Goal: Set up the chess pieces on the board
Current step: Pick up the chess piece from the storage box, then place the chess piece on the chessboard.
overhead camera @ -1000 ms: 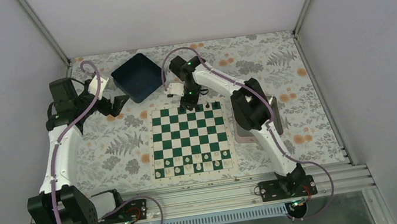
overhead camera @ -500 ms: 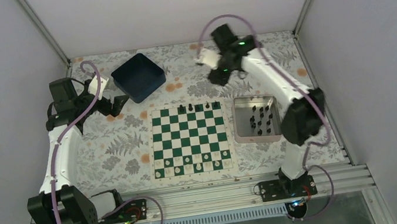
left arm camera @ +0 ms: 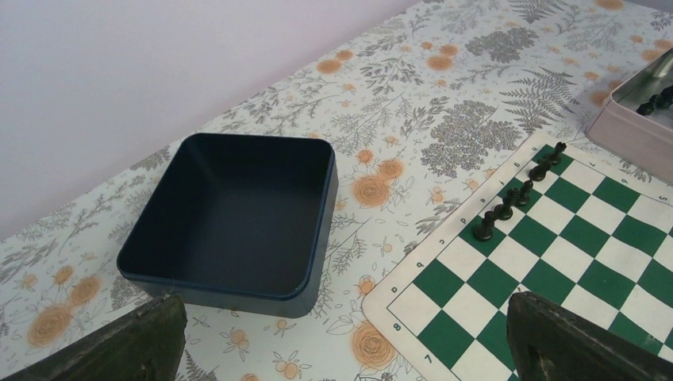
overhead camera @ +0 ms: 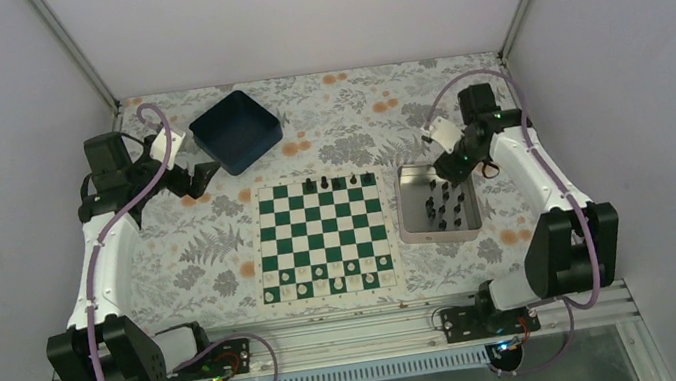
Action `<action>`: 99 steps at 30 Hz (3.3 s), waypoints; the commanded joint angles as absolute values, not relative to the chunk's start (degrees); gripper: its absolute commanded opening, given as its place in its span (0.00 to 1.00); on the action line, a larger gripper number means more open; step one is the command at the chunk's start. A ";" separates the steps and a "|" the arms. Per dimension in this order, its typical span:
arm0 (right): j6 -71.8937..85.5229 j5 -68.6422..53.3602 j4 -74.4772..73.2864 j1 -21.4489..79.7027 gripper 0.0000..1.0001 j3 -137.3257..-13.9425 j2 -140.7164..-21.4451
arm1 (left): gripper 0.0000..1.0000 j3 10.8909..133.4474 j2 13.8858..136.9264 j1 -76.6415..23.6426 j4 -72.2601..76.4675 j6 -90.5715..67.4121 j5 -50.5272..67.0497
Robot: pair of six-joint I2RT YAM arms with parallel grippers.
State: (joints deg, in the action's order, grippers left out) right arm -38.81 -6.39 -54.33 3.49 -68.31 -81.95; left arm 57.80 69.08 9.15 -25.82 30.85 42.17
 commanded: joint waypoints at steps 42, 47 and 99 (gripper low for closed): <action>-39.20 -14.19 -45.12 5.40 0.35 -56.04 -93.40 | 1.00 57.57 68.81 9.05 -26.02 32.02 43.86; -39.20 -13.72 -44.57 5.42 0.27 -55.36 -93.89 | 1.00 57.50 68.83 9.05 -26.03 32.16 43.88; -37.75 -5.18 -61.64 46.39 0.09 -130.34 -140.16 | 1.00 57.12 68.03 10.40 -22.29 27.95 33.86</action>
